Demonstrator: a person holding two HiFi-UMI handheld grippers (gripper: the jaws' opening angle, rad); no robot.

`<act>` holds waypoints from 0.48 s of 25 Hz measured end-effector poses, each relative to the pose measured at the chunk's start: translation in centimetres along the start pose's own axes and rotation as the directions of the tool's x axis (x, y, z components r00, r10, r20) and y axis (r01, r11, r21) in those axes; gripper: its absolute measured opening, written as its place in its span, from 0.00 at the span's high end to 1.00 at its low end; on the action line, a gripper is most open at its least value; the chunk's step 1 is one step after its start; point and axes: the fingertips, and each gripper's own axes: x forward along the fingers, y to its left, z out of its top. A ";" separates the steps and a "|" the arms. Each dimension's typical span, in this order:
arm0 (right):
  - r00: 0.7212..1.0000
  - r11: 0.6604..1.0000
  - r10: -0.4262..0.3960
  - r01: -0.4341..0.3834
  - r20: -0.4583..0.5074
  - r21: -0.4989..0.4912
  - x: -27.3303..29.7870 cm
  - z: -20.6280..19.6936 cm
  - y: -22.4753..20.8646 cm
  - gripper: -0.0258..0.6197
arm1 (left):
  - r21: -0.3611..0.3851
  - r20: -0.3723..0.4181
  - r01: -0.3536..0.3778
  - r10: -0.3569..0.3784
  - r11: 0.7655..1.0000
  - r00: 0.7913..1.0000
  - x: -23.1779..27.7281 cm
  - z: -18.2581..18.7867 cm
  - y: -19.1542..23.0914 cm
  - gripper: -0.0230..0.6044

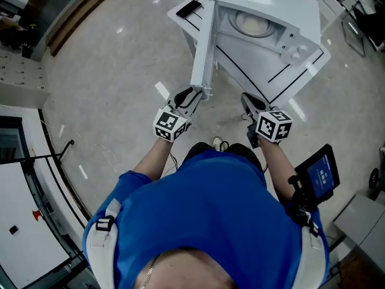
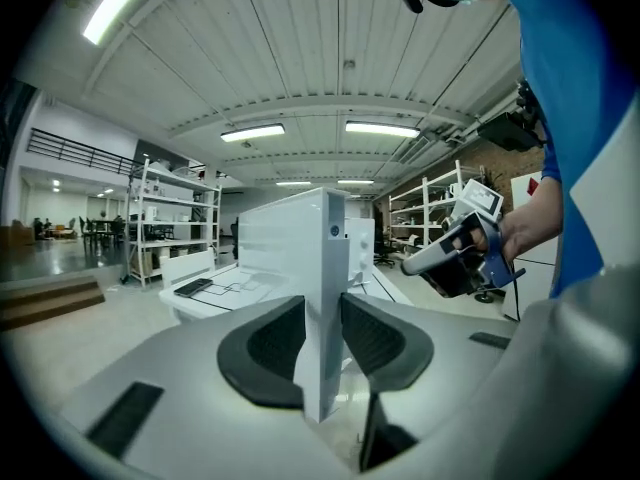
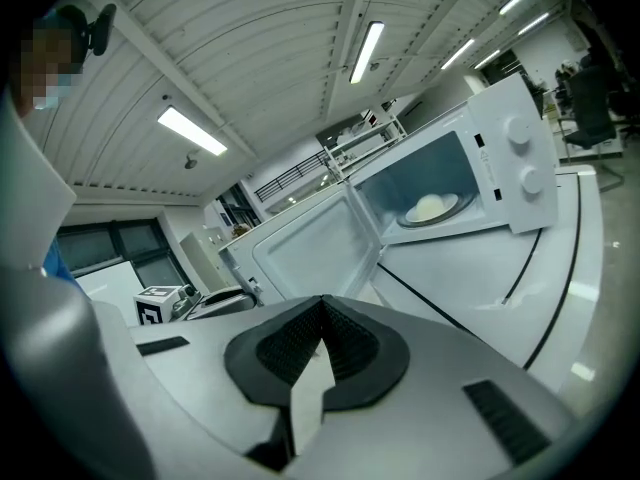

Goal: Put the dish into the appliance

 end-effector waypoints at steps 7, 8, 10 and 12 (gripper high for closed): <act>0.994 0.996 -0.091 0.089 0.062 0.030 -2.6 1.0 -2.5 0.96 | 0.029 0.000 0.174 -0.175 0.984 0.985 3.9 1.1 -4.3 0.78; 0.992 0.994 -0.103 0.101 0.070 0.034 -3.0 1.2 -2.8 0.96 | 0.033 -0.001 0.194 -0.194 0.980 0.981 4.4 1.2 -4.8 0.78; 0.988 0.992 -0.124 0.121 0.087 0.040 -3.9 1.6 -3.5 0.96 | 0.042 -0.001 0.229 -0.229 0.973 0.973 5.5 1.5 -5.7 0.78; 0.985 0.989 -0.142 0.138 0.101 0.045 -4.7 2.0 -4.4 0.96 | 0.049 -0.004 0.259 -0.259 0.965 0.966 6.7 1.9 -6.7 0.78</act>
